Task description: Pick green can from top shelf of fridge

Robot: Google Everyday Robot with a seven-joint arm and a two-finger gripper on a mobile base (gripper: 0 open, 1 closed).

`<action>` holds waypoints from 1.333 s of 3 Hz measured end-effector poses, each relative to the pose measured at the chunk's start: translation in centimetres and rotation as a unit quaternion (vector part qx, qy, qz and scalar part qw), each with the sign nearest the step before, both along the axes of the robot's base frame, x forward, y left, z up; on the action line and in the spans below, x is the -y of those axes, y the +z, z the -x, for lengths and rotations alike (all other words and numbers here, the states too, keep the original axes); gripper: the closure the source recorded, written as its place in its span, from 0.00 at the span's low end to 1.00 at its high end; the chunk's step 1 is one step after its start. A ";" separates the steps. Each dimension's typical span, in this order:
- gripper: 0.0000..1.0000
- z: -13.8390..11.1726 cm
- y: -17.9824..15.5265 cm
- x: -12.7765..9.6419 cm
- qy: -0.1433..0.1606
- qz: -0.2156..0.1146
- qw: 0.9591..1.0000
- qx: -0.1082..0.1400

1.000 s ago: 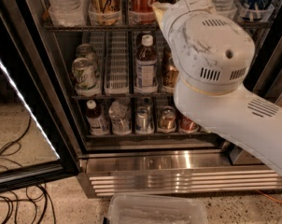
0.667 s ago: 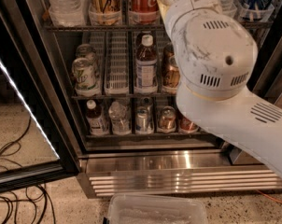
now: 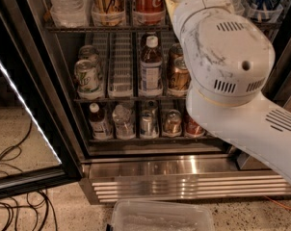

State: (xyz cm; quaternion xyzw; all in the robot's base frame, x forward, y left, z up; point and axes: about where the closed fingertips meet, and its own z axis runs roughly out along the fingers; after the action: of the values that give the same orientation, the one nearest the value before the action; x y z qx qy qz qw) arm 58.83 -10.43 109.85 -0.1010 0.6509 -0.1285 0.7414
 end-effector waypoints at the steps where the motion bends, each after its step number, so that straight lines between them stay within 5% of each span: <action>1: 0.37 -0.3 -0.6 -0.3 0.016 -0.020 1.000 -0.008; 4: 0.37 -1.7 -1.6 -0.2 0.037 -0.066 0.997 -0.019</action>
Offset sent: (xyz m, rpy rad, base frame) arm 0.0176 0.0045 -0.0250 0.2507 0.0649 0.1035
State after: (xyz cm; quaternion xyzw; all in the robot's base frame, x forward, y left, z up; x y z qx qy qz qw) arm 60.57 -10.19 108.24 -0.0786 0.6677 -0.0555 0.7382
